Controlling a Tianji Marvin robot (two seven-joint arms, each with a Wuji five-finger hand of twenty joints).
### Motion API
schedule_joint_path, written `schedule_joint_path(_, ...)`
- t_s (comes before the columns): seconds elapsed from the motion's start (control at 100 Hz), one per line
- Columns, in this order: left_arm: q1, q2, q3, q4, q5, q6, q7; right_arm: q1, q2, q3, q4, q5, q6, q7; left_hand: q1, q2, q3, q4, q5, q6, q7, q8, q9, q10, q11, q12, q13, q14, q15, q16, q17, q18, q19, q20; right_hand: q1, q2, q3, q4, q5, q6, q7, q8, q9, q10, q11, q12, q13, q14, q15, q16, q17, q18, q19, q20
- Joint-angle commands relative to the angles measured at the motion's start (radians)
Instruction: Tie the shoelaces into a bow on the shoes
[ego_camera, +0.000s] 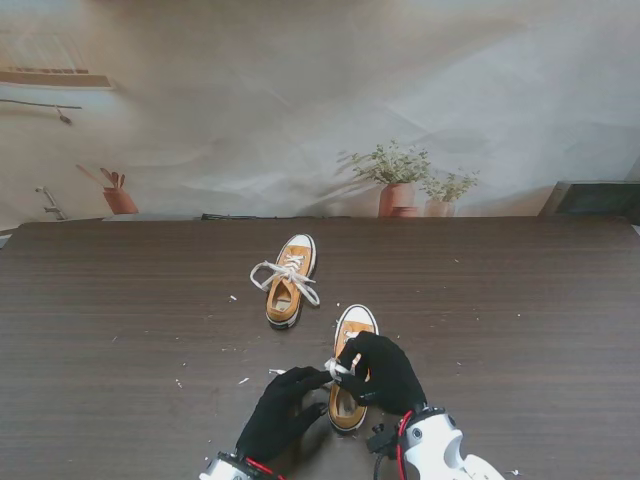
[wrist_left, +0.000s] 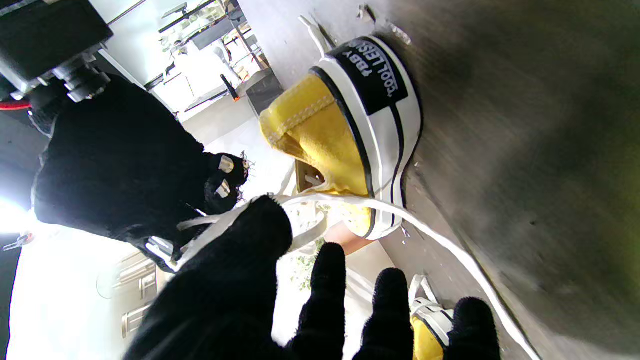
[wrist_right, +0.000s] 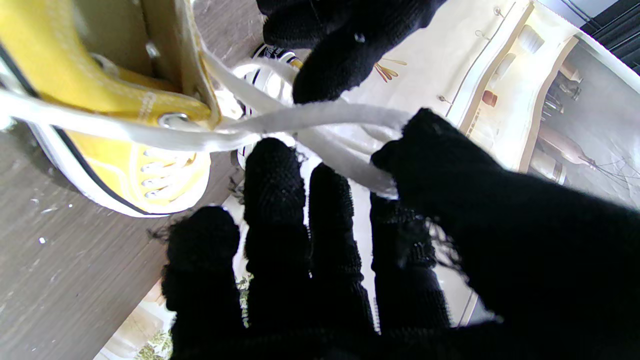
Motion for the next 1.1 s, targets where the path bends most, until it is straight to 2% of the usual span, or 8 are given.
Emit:
schedule_joint_path(0.0,0.002,0.001,0.000,-0.006,0.003,0.001,-0.015,0.000,0.003,0.000,-0.002,-0.001,0.001,0.014,0.011,0.042,-0.026,0.013,-0.052,-0.115,-0.009,-0.006,-0.030,-0.028,-0.006,0.024,-0.034,-0.030,-0.002,0.016,-0.012,-0.056,0.004,0.016,0.018,0.014,0.057,0.019,0.040,-0.031,0.011,0.021,0.014,-0.013,-0.008,0.015,0.028,0.000,0.011,-0.011,-0.001,-0.002,0.018,-0.004)
schedule_joint_path(0.13,0.002,0.002,-0.001,-0.003,0.006,-0.006,-0.016,0.001,0.003,0.001,-0.002,-0.001,0.000,0.016,-0.002,0.061,-0.059,0.012,-0.106,-0.136,-0.015,-0.007,-0.044,-0.031,-0.010,0.025,-0.039,-0.035,-0.003,0.018,-0.018,-0.064,0.004,0.019,0.019,0.014,0.056,0.019,0.040,-0.030,0.011,0.021,0.014,-0.012,-0.009,0.014,0.027,0.001,0.011,-0.011,-0.001,-0.002,0.018,-0.004)
schedule_joint_path(0.19,0.004,0.001,-0.001,-0.002,0.004,-0.009,-0.012,0.001,0.004,0.001,-0.002,-0.003,0.000,0.016,0.014,0.078,-0.108,0.017,-0.143,-0.145,-0.006,-0.005,-0.051,-0.030,-0.007,0.031,-0.041,-0.036,-0.002,0.023,-0.020,-0.065,0.004,0.023,0.017,0.015,0.056,0.019,0.039,-0.031,0.011,0.020,0.014,-0.013,-0.009,0.014,0.028,0.000,0.012,-0.011,-0.001,-0.002,0.018,-0.004)
schedule_joint_path(0.61,0.006,-0.010,-0.004,0.012,0.000,-0.020,0.027,0.004,0.004,-0.004,-0.002,0.001,0.006,0.023,-0.021,0.098,-0.164,0.017,-0.230,-0.159,-0.042,-0.024,-0.066,-0.032,-0.003,0.035,-0.043,-0.039,0.013,0.032,-0.019,-0.067,0.007,0.029,0.018,0.017,0.053,0.018,0.039,-0.031,0.011,0.021,0.014,-0.012,-0.009,0.014,0.027,0.002,0.011,-0.011,-0.001,-0.002,0.018,-0.004)
schedule_joint_path(0.9,-0.049,-0.007,0.013,0.003,-0.039,-0.003,-0.026,-0.002,0.005,-0.006,-0.008,-0.003,-0.002,0.019,-0.039,0.098,-0.196,0.020,-0.211,-0.162,-0.022,-0.018,-0.071,-0.023,0.012,0.050,-0.047,-0.035,0.018,0.035,-0.029,-0.066,0.005,0.033,0.017,0.017,0.053,0.019,0.038,-0.032,0.010,0.021,0.014,-0.012,-0.009,0.014,0.028,0.002,0.012,-0.011,-0.001,-0.002,0.018,-0.004)
schedule_joint_path(1.01,-0.074,-0.011,0.033,0.004,-0.036,-0.003,-0.021,-0.004,0.005,-0.006,-0.011,-0.006,-0.004,0.018,-0.044,0.092,-0.206,0.025,-0.196,-0.163,0.019,0.003,-0.062,-0.018,0.021,0.064,-0.041,-0.031,0.023,0.039,-0.020,-0.057,0.008,0.036,0.017,0.017,0.053,0.019,0.038,-0.034,0.010,0.021,0.014,-0.013,-0.009,0.015,0.027,0.000,0.011,-0.011,-0.001,-0.002,0.018,-0.004)
schedule_joint_path(1.09,-0.085,-0.017,0.046,0.006,-0.040,-0.003,-0.008,-0.005,0.006,-0.003,-0.011,-0.007,-0.003,0.019,-0.037,0.084,-0.201,0.027,-0.159,-0.160,0.071,0.029,-0.048,-0.013,0.028,0.071,-0.033,-0.026,0.029,0.042,-0.014,-0.051,0.010,0.039,0.017,0.017,0.053,0.019,0.038,-0.034,0.010,0.021,0.014,-0.013,-0.009,0.015,0.028,0.000,0.011,-0.011,-0.001,-0.002,0.018,-0.004)
